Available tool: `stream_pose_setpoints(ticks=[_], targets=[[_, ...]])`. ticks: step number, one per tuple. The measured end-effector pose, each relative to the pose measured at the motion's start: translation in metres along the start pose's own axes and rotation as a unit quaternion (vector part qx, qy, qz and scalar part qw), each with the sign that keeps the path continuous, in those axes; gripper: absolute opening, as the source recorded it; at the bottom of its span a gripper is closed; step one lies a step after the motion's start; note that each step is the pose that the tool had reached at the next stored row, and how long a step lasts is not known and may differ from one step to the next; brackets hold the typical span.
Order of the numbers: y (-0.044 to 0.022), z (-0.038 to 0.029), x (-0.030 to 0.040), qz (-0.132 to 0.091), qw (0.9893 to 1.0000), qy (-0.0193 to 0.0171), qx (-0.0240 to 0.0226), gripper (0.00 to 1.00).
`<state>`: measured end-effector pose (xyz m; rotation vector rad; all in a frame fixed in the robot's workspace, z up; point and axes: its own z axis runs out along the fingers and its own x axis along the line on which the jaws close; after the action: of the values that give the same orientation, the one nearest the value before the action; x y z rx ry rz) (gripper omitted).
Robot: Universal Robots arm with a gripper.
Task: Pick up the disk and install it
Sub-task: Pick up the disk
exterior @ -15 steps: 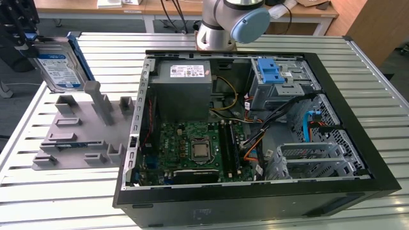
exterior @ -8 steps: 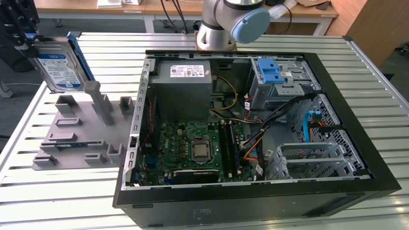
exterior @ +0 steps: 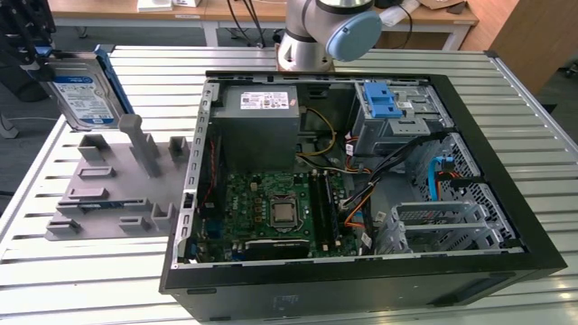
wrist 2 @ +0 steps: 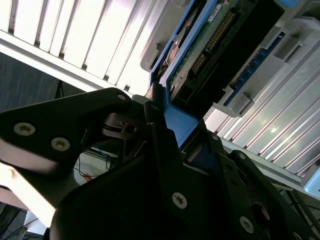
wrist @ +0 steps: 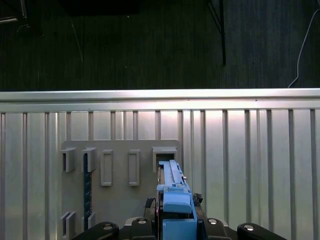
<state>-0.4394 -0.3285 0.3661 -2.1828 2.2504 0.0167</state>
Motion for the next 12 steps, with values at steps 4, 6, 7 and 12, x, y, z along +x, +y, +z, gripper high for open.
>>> stream_pose_setpoints(ticks=[4, 6, 7, 12], targets=[[0.0000, -0.0043, -0.0001, 0.000, 1.0000, -0.0001, 0.0002, 0.36], [0.0000, -0.0061, -0.0001, 0.000, 1.0000, -0.0001, 0.0002, 0.36], [0.0000, -0.0067, -0.0001, 0.000, 1.0000, -0.0001, 0.0003, 0.36], [0.0000, -0.0094, -0.0001, 0.000, 1.0000, -0.0001, 0.0002, 0.36]])
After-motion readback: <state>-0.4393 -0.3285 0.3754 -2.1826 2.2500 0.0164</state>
